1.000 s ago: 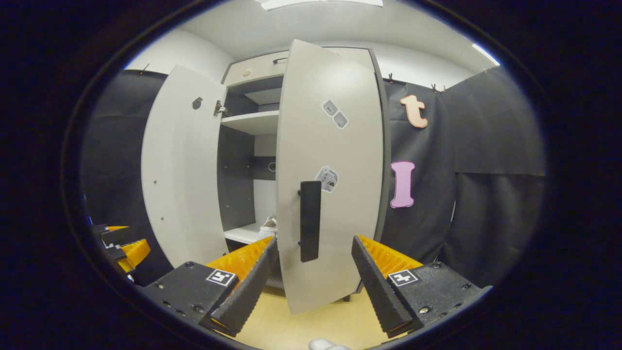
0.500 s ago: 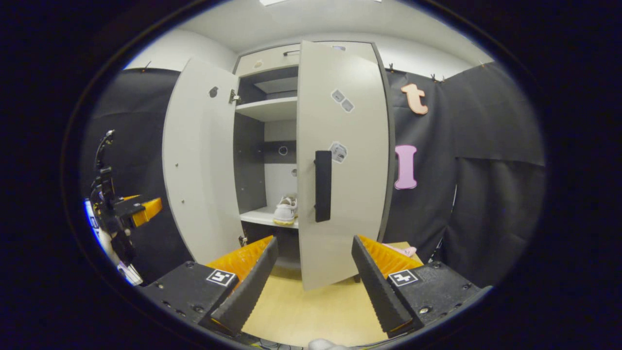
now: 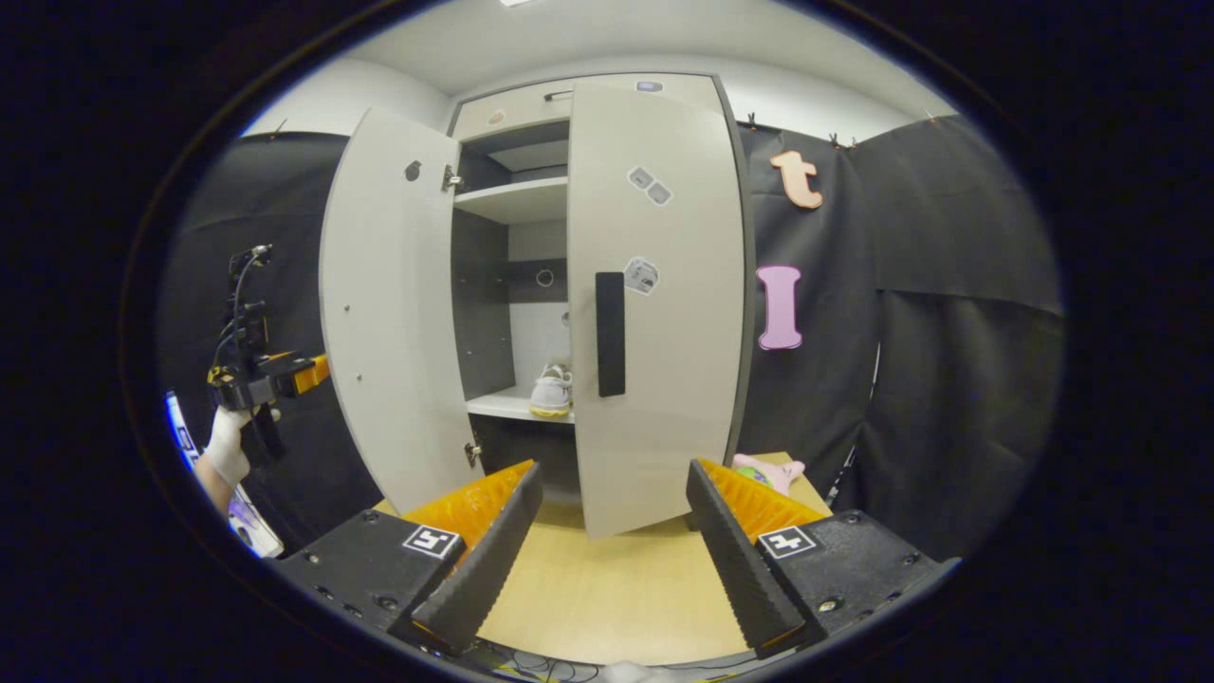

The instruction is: Grab one shoe with the right hand and put it into the shoe cabinet, grab the other shoe with the left hand and put it into the shoe cabinet; then close the right door with the right hand and the left door with the left hand.

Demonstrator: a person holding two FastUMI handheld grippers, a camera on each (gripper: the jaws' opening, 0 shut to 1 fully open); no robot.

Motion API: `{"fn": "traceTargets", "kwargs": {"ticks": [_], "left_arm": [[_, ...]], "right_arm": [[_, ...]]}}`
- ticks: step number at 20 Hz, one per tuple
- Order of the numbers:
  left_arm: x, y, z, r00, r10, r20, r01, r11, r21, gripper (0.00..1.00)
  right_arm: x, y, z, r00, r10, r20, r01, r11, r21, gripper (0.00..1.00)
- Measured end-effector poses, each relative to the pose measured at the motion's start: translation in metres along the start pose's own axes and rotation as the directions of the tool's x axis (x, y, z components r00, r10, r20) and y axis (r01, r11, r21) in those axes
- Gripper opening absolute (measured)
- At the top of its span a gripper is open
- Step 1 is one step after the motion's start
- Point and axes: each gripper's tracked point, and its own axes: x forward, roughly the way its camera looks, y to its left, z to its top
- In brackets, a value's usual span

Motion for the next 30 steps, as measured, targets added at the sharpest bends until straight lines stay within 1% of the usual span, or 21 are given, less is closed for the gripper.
{"fn": "traceTargets", "kwargs": {"ticks": [1,2,3,7,10,14,17,21,23,25,26,27,28,29,30], "left_arm": [[0.004,-0.002,0.003,1.000,-0.002,0.008,0.002,1.000,0.008,0.95],[0.003,-0.001,0.003,1.000,0.003,0.013,-0.003,1.000,0.015,1.00],[0.002,-0.001,0.004,1.000,-0.003,0.010,0.002,1.000,0.016,0.92],[0.001,-0.011,0.004,0.999,-0.035,0.002,0.035,0.999,-0.025,0.92],[-0.003,-0.016,0.006,1.000,-0.029,0.007,0.029,1.000,-0.007,0.88],[-0.008,-0.037,0.007,0.998,-0.064,0.008,0.065,0.997,-0.041,0.88],[-0.013,-0.061,0.009,0.994,-0.105,0.017,0.105,0.994,-0.042,0.88],[-0.011,-0.108,0.013,0.980,-0.197,0.028,0.198,0.979,-0.044,0.88],[-0.010,-0.135,0.015,0.969,-0.245,0.025,0.246,0.968,-0.043,0.88],[-0.005,-0.157,0.019,0.965,-0.262,0.029,0.263,0.964,-0.046,0.88],[-0.001,-0.171,0.019,0.960,-0.279,0.018,0.279,0.959,-0.052,0.91],[0.000,-0.178,0.017,0.960,-0.281,0.009,0.281,0.958,-0.054,0.84],[-0.001,-0.186,0.019,0.958,-0.287,0.014,0.287,0.956,-0.051,0.86],[-0.002,-0.193,0.023,0.959,-0.282,0.022,0.283,0.958,-0.046,0.96],[-0.004,-0.199,0.026,0.957,-0.289,0.028,0.290,0.956,-0.038,0.96]], "right_arm": [[-0.002,-0.001,0.001,1.000,-0.002,0.002,0.002,1.000,0.004,0.99],[-0.003,-0.001,0.002,1.000,-0.002,0.006,0.002,1.000,0.005,1.00],[-0.004,-0.001,0.002,1.000,-0.002,0.009,0.002,1.000,0.004,1.00],[-0.004,0.005,0.003,1.000,0.019,0.013,-0.019,1.000,-0.002,0.99],[-0.005,0.010,0.004,0.999,0.035,0.012,-0.035,0.999,-0.007,0.99],[-0.007,0.009,0.006,0.999,0.037,0.020,-0.037,0.999,-0.008,0.99],[-0.008,0.005,0.007,0.999,0.029,0.024,-0.029,1.000,-0.010,0.99],[-0.010,-0.001,0.008,1.000,0.013,0.028,-0.013,1.000,-0.009,0.99],[-0.011,-0.007,0.008,1.000,-0.002,0.029,0.002,1.000,-0.011,0.99],[-0.010,-0.018,0.009,0.999,-0.027,0.038,0.028,1.000,-0.005,0.99],[-0.011,-0.023,0.010,0.999,-0.038,0.037,0.038,0.999,-0.002,0.99],[-0.012,-0.026,0.008,0.998,-0.053,0.039,0.052,0.999,0.005,0.99],[-0.015,-0.031,0.009,0.997,-0.064,0.044,0.064,0.998,0.012,0.99],[-0.016,-0.037,0.012,0.996,-0.078,0.046,0.077,0.997,0.014,0.99],[-0.017,-0.042,0.014,0.994,-0.093,0.054,0.092,0.996,0.011,0.99]]}}
